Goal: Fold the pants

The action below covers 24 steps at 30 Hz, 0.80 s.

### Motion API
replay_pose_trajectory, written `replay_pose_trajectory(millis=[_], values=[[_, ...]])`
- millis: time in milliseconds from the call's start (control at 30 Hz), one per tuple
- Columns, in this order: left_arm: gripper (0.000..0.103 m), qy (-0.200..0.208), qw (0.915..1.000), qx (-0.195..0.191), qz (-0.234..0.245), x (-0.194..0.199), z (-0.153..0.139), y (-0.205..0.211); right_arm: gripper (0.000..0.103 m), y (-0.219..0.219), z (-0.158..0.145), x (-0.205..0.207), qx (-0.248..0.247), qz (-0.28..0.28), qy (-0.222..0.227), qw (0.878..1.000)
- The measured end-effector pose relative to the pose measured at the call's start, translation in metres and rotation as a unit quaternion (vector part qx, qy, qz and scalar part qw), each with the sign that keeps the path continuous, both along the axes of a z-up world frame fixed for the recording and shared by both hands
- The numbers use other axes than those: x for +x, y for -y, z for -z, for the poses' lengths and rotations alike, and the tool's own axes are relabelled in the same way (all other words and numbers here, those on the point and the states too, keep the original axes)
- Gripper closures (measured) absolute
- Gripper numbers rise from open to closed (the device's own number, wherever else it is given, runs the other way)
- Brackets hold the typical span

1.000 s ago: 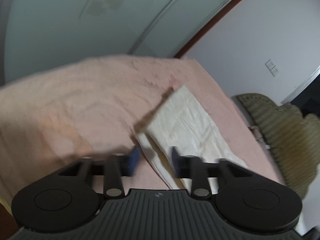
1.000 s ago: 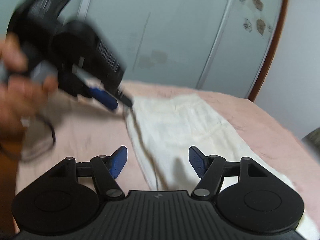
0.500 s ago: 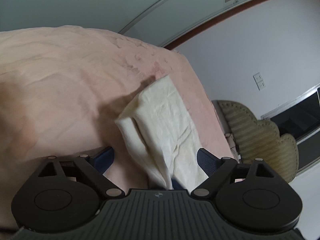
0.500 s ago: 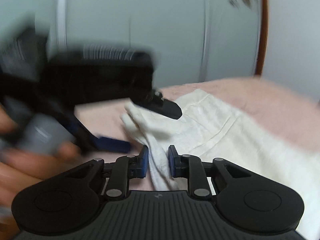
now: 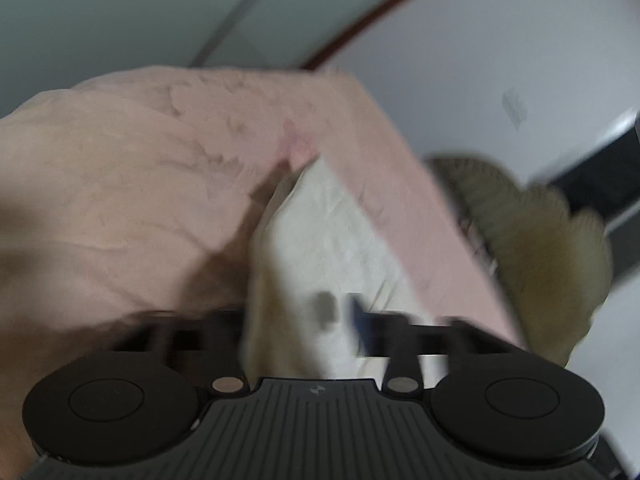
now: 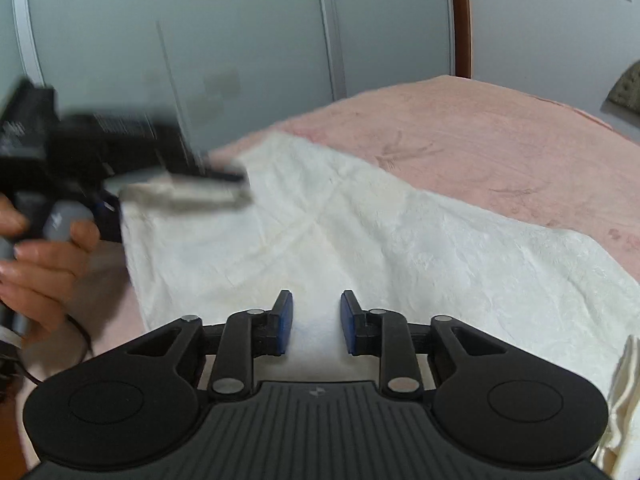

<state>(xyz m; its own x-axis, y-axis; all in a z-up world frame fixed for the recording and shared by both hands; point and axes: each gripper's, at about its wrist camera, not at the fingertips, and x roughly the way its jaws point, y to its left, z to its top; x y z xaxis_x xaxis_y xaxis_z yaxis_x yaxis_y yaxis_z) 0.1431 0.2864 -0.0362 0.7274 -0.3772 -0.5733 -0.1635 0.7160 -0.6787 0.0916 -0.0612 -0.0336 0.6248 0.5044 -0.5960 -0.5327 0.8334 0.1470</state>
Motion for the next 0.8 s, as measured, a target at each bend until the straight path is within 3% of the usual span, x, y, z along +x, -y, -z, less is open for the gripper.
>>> replay_pose_trajectory(millis=[100,200,300,367,467,533,667,800], values=[[0.09,0.019,0.9998,0.01,0.004,-0.007,-0.002,0.001,0.053,-0.008,-0.009,0.007,-0.008,0.014,0.016,1.0],[0.09,0.057,0.9966,0.06,0.0,-0.025,-0.019,0.017,0.053,-0.008,-0.014,0.019,-0.015,0.032,0.034,0.999],[0.09,0.103,0.9846,0.142,0.003,-0.041,-0.047,0.048,0.052,-0.007,-0.004,0.032,-0.052,0.056,0.027,0.997],[0.09,0.121,0.9786,0.166,0.011,-0.05,-0.062,0.067,0.05,-0.012,0.007,0.044,-0.075,0.029,0.014,0.997],[0.09,0.166,0.9594,0.227,0.02,-0.071,-0.086,0.097,0.049,0.008,-0.013,0.048,-0.025,0.023,0.004,0.999],[0.09,0.193,0.9518,0.236,0.034,-0.084,-0.101,0.116,0.049,0.029,-0.033,0.041,0.014,0.032,0.039,0.999],[0.09,0.241,0.9357,0.246,0.076,-0.107,-0.129,0.166,0.049,0.065,-0.063,0.021,0.031,0.045,0.087,0.995],[0.09,0.265,0.928,0.23,0.125,-0.115,-0.143,0.225,0.049,0.099,-0.083,-0.011,0.038,0.039,0.138,0.989]])
